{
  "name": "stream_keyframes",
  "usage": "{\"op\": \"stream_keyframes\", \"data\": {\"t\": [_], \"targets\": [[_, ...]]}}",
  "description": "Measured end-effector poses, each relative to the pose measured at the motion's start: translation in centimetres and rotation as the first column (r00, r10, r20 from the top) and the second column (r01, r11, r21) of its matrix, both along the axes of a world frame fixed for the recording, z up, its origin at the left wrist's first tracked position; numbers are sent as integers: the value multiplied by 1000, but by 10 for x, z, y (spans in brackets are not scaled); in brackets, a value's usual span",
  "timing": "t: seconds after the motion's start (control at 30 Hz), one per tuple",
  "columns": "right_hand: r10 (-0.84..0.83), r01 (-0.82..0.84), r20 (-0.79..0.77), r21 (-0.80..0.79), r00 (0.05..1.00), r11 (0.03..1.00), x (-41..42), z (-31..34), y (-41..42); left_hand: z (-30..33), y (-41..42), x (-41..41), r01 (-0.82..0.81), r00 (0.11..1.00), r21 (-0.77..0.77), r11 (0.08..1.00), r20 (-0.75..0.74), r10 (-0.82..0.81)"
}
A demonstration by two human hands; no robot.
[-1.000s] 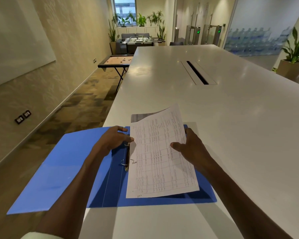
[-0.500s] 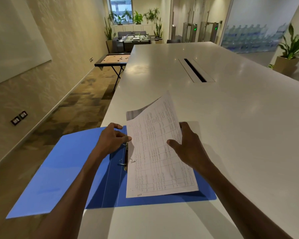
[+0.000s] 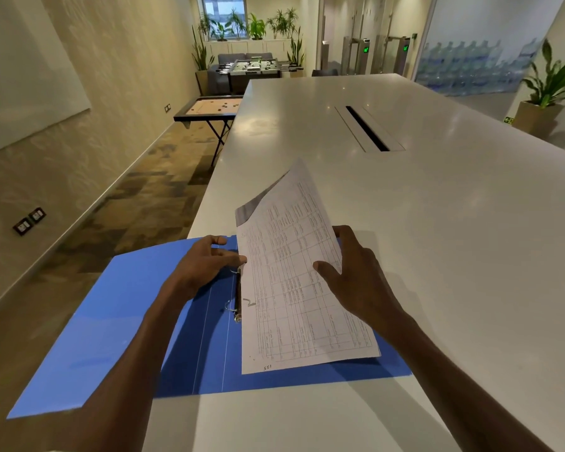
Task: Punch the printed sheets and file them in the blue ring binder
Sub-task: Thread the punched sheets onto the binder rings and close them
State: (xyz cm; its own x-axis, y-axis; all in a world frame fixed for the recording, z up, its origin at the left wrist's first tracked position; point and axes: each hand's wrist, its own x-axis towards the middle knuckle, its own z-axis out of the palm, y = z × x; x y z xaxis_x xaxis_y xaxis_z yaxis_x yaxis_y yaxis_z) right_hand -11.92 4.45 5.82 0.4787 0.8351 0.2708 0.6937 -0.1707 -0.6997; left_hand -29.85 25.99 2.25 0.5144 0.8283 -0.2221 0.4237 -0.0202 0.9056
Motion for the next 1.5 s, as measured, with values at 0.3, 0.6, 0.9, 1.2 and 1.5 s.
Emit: {"op": "stream_keyframes", "data": {"t": [0.3, 0.6, 0.9, 1.2, 1.5], "targets": [[-26, 24, -37, -40, 999, 999, 5, -1, 6, -8, 6, 0, 58, 998, 8, 998, 9, -58], [-97, 64, -206, -163, 974, 984, 16, -11, 11, 11, 28, 15, 156, 969, -230, 961, -152, -194], [-121, 74, -236, -198, 964, 977, 19, -13, 11, 22, 23, 22, 120, 954, -215, 969, -247, -173], [-130, 79, -194, -247, 972, 966, 18, -21, 8, 10, 18, 28, 21, 946, -60, 998, -323, -39], [-170, 114, -170, -296, 971, 948, 14, -31, 2, 11, 4, 23, 16, 971, 15, 1000, -237, -12]]}}
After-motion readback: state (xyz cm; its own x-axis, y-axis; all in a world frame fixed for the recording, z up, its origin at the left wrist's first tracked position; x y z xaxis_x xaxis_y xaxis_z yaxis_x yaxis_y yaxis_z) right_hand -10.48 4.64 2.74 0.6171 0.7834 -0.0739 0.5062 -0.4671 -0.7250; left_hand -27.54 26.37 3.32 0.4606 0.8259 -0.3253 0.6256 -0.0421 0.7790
